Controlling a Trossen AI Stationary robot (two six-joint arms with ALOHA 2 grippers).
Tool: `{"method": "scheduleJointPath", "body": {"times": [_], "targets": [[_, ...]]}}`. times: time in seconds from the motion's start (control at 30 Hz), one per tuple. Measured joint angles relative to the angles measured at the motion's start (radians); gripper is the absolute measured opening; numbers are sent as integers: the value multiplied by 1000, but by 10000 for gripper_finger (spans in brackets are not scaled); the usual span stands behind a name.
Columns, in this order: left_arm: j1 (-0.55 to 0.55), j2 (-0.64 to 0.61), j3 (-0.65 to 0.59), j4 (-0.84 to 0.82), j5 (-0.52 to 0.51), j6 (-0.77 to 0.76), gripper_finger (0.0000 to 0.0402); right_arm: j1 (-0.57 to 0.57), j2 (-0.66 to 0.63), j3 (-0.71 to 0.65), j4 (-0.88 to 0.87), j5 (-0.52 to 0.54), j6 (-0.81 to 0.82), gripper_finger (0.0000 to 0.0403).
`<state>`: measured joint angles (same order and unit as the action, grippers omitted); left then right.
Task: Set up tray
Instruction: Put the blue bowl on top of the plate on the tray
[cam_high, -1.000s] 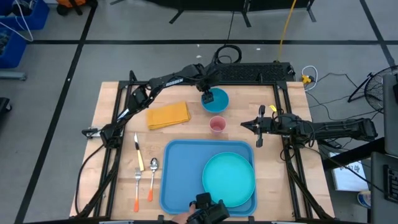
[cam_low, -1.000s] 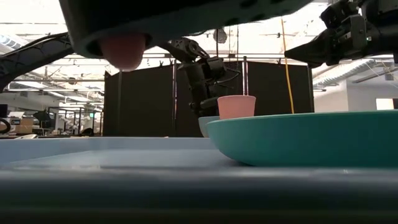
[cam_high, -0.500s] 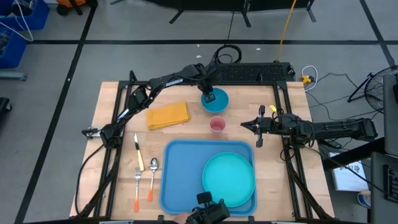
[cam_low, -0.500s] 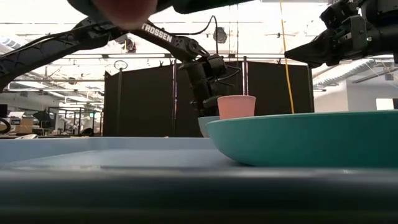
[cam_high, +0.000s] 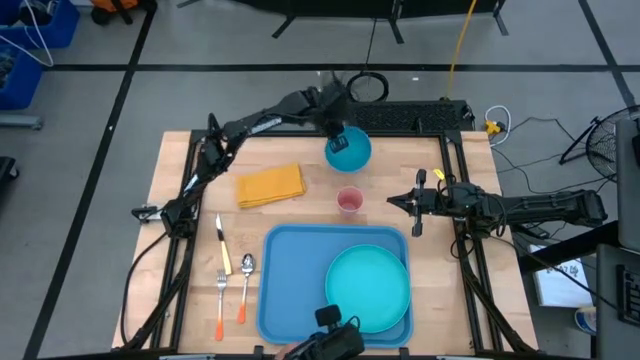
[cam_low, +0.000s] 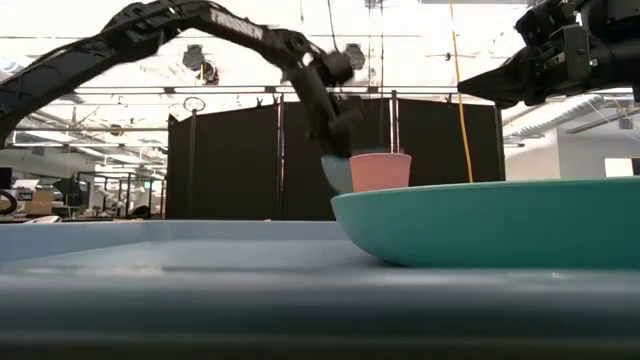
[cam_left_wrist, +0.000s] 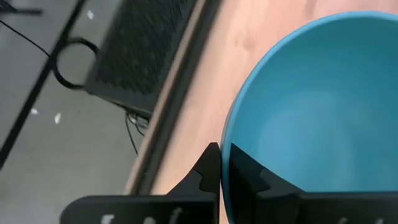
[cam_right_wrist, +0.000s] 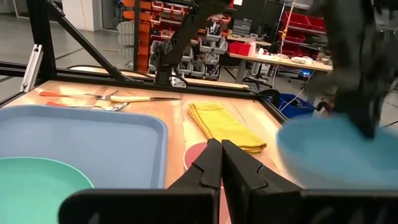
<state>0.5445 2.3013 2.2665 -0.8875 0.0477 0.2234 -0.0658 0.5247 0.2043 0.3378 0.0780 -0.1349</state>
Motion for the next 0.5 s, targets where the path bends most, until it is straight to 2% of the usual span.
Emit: {"method": "scheduleJointPath", "body": {"times": [0.2,0.33,0.4,0.5], "targets": [[1,-156,0,-144,78,-10,8,0,0,0,-4,-1,7,0],[-44,-249,0,-254,116,85,8,1,0,0,-6,-3,10,0],[-70,-298,0,-270,180,117,8,2,0,0,-7,-4,15,0],[-115,-375,0,-276,222,159,8,2,-1,0,-9,-6,28,0]]}}
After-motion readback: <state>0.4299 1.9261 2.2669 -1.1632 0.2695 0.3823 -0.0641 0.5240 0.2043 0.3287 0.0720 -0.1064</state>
